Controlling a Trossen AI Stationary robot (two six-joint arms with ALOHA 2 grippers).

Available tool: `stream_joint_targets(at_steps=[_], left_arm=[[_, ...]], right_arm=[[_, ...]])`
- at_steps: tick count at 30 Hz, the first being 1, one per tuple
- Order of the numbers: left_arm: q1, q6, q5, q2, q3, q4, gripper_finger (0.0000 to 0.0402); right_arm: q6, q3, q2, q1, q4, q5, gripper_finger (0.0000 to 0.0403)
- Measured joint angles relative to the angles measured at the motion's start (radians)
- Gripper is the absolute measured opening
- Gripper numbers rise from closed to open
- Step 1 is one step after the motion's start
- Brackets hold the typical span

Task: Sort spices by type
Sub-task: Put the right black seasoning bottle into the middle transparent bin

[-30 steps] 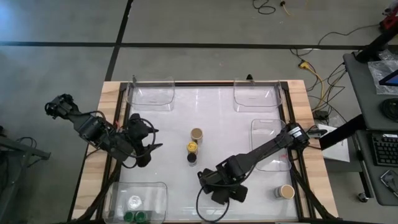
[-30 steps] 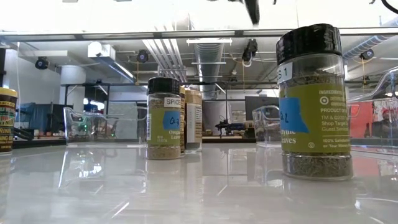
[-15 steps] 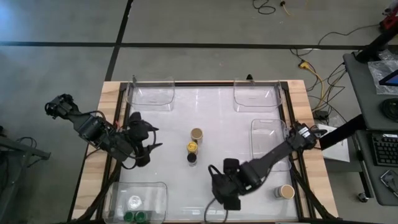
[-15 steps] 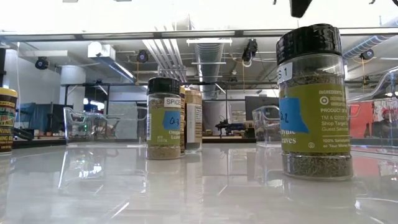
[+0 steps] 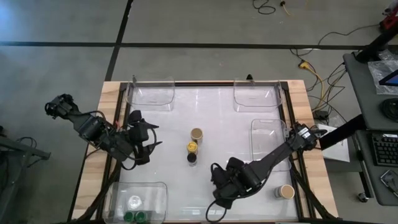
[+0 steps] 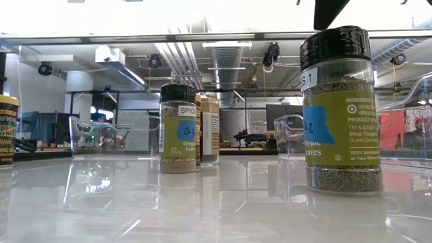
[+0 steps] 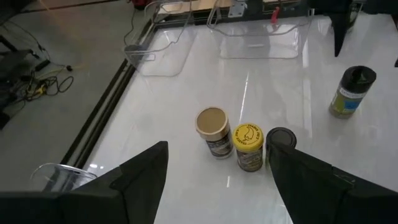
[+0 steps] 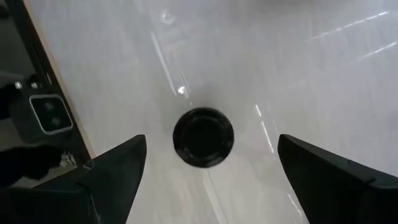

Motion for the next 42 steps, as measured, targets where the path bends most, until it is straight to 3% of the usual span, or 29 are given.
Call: stream_joint_targets(at_steps=[17, 28, 42], left_arm=[[0.0, -0.006, 0.011, 0.0, -0.002, -0.001, 0.0261], [0.0, -0.01, 0.013, 0.001, -0.002, 0.001, 0.0261], [0.0, -0.015, 0.059, 0.048, -0.002, 0.027, 0.0261]], right_arm=[[-0.037, -0.016, 0.057, 0.007, 0.046, 0.011, 0.0354], [-0.035, -0.07, 0.077, 0.006, 0.101, -0.061, 0.0352], [-0.078, -0.13, 0.076, -0.012, 0.154, -0.06, 0.0274]])
